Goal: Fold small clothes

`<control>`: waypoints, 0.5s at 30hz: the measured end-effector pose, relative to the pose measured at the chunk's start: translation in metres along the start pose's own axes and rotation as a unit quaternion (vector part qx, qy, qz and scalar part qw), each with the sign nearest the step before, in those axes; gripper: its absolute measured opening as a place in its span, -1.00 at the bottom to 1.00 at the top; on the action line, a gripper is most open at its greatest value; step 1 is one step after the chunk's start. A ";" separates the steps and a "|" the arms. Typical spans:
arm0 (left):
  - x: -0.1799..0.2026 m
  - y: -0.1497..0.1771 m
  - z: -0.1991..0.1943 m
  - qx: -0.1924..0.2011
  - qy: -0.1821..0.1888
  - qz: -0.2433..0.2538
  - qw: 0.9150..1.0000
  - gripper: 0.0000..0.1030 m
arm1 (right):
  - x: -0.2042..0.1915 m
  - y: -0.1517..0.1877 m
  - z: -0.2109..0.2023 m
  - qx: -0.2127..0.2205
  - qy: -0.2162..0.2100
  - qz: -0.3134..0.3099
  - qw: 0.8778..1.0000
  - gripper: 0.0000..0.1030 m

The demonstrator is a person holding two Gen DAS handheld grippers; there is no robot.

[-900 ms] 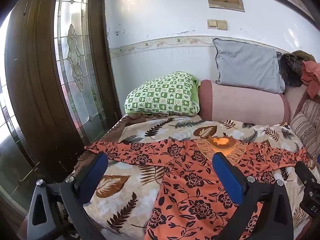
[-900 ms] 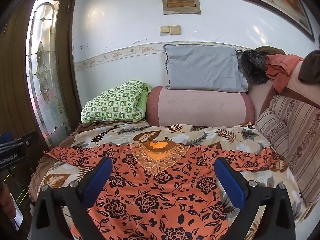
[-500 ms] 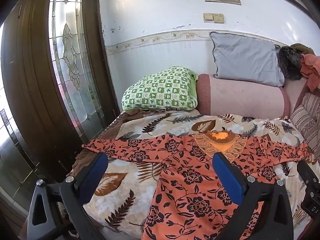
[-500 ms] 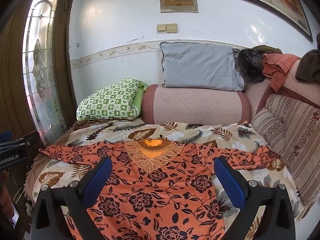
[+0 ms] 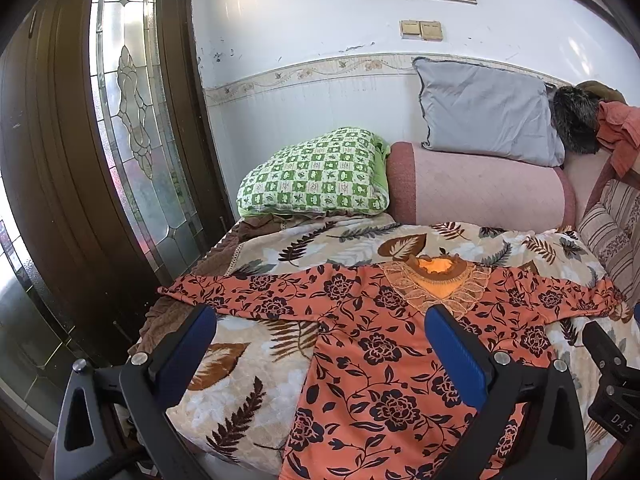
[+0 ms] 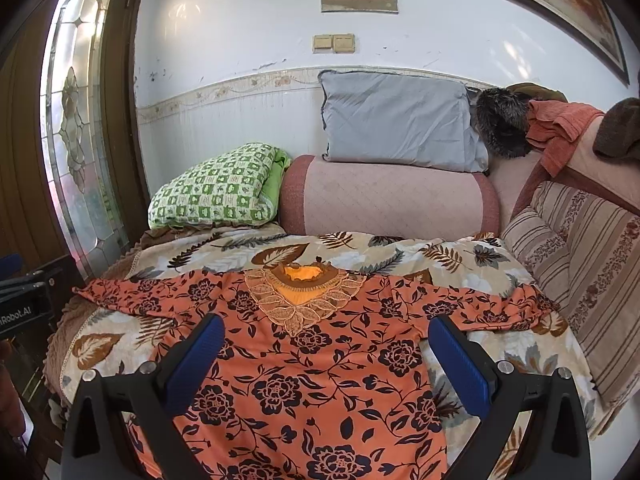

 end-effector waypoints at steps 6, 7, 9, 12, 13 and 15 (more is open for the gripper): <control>0.001 0.000 0.001 -0.002 0.000 0.000 1.000 1.00 | -0.004 0.000 0.004 -0.006 -0.001 -0.003 1.000 1.00; 0.001 0.000 0.001 -0.002 0.000 0.000 1.000 1.00 | -0.003 0.000 0.004 -0.006 -0.001 -0.003 1.000 1.00; 0.001 -0.001 0.002 -0.002 0.000 0.000 1.000 1.00 | -0.003 0.000 0.004 -0.006 -0.002 -0.003 1.000 1.00; 0.000 -0.001 0.003 -0.004 -0.001 0.001 1.000 1.00 | -0.004 0.000 0.005 -0.007 -0.001 -0.003 1.000 1.00; 0.000 -0.001 0.003 -0.004 -0.001 0.001 1.000 1.00 | -0.006 0.000 0.006 -0.008 -0.002 -0.003 1.000 1.00; -0.001 -0.001 0.004 -0.005 -0.001 0.000 1.000 1.00 | -0.007 0.000 0.008 -0.010 -0.003 -0.002 1.000 1.00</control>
Point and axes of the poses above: each gripper's, at about its wrist camera, not at the fingertips, and z roughly the way its jaws point, x to its right, y to its underside, the point moved 3 cm from there along z, roughly the way its jaws point, and after that the axes turned 6 degrees about -z, right-handed, at the moved point
